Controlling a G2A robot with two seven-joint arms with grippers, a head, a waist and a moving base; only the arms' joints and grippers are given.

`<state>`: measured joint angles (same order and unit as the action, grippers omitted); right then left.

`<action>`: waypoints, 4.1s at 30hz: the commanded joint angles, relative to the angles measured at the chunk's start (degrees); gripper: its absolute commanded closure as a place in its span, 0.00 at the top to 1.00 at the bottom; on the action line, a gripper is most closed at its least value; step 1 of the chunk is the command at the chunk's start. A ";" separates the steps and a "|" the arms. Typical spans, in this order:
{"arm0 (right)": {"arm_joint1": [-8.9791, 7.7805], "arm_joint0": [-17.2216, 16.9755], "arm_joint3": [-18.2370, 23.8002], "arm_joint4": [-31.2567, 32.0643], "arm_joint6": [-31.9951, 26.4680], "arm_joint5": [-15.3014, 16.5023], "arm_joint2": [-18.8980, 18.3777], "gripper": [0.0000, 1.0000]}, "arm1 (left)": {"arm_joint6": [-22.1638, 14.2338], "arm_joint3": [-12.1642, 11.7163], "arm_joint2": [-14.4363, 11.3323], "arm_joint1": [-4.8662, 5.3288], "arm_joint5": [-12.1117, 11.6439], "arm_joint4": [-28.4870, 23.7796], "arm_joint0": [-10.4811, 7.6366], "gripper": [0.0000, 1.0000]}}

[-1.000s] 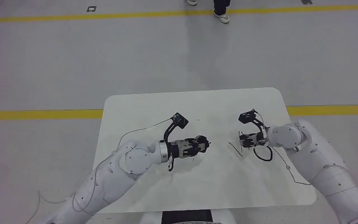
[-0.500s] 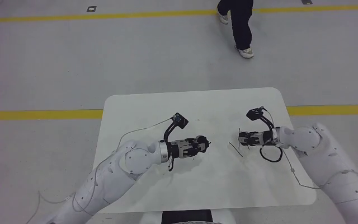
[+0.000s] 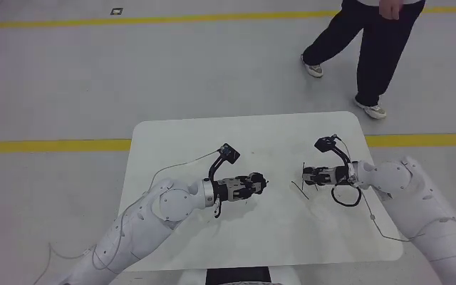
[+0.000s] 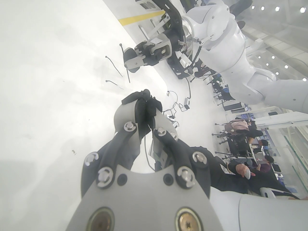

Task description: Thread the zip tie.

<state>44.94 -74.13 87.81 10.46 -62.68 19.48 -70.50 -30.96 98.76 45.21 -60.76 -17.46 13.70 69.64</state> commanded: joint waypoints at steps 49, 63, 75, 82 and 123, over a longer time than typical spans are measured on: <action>-1.44 -24.85 21.26 12.16 50.20 0.00 -9.22 0.00 | 0.00 0.00 0.00 0.00 0.00 0.00 0.00 0.00; -4.51 -30.26 23.94 18.62 61.20 0.00 -5.81 0.00 | 0.00 0.00 0.00 0.00 0.00 0.00 0.00 0.00; -4.51 -30.26 23.94 18.62 61.20 0.00 -5.81 0.00 | 0.00 0.00 0.00 0.00 0.00 0.00 0.00 0.00; -4.04 -31.18 23.87 20.19 65.31 0.00 -5.45 0.00 | 0.00 0.00 0.00 0.00 0.00 0.00 0.00 0.00; -13.15 -31.63 23.23 25.72 91.42 0.00 9.48 0.00 | 0.76 -3.95 -2.04 -0.61 -2.03 -14.71 1.40 0.00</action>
<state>31.80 -105.76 111.04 36.18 28.74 19.48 -61.01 -30.21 94.80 43.17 -61.37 -19.48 -1.03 71.05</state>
